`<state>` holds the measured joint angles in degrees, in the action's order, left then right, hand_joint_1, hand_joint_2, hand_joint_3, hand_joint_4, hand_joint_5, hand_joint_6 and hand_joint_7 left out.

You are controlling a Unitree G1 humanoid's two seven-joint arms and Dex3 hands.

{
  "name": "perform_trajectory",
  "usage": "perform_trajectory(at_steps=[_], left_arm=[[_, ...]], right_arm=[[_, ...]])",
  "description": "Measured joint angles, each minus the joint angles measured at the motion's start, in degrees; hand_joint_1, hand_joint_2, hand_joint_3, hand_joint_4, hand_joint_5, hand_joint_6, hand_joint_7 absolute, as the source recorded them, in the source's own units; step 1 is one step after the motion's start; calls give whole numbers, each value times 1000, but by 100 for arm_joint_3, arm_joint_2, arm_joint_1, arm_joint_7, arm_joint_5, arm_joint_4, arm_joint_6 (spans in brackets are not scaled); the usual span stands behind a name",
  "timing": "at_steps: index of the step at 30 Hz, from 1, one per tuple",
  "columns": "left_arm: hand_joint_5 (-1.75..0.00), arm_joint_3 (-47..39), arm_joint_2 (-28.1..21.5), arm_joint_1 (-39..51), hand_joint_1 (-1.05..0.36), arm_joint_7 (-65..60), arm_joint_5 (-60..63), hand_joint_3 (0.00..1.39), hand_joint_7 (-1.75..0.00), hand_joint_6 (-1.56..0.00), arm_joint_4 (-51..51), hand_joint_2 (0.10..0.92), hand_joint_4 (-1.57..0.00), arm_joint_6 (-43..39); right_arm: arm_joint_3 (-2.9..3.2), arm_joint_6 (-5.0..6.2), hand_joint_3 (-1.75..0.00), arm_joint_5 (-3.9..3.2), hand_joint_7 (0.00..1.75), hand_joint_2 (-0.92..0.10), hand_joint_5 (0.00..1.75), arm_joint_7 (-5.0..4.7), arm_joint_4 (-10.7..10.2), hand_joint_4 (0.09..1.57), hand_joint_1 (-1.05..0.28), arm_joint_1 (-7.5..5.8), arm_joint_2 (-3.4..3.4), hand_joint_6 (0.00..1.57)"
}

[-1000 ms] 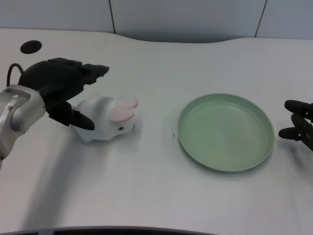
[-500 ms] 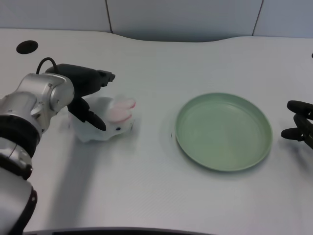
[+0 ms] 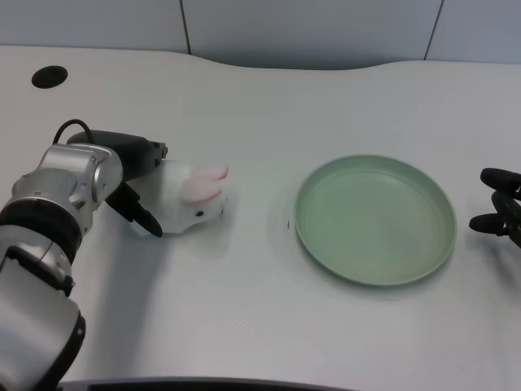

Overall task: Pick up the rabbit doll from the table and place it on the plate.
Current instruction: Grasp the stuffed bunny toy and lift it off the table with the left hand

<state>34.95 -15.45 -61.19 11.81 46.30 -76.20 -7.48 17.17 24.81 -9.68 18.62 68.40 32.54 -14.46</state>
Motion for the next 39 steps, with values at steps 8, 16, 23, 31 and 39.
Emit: perform_trajectory(at_steps=[8, 16, 23, 31, 39], left_arm=[[-27, 71, 161, 55, -995, -284, -39, 6, -4, -75, -85, 852, -62, 101], [-15, 62, 221, 171, -966, -650, -46, 3, -4, -41, -168, 861, -45, 44], [-66, 38, 297, 187, -889, -867, -147, 0, -44, -170, -178, 801, -170, 92], [-189, 89, 338, 399, -526, -1552, -142, 8, -110, -606, -191, 732, -513, 258], [-1170, 6, 381, 562, -341, -2281, -216, 2, -696, -528, -196, 814, -338, 183]], right_arm=[[51, 139, -271, 6, 13, -921, 885, 52, -8, 750, -411, -161, 1, 995], [57, 184, -260, 1, 13, -921, 854, 57, -25, 762, -393, -195, 1, 996], [69, 184, -254, -11, 15, -921, 842, 98, -31, 778, -404, -195, 1, 1001], [72, 184, -261, -10, 11, -921, 834, 93, -40, 779, -410, -201, 1, 996], [66, 217, -257, -7, 15, -921, 834, 98, -159, 765, -413, -346, 1, 1005]])
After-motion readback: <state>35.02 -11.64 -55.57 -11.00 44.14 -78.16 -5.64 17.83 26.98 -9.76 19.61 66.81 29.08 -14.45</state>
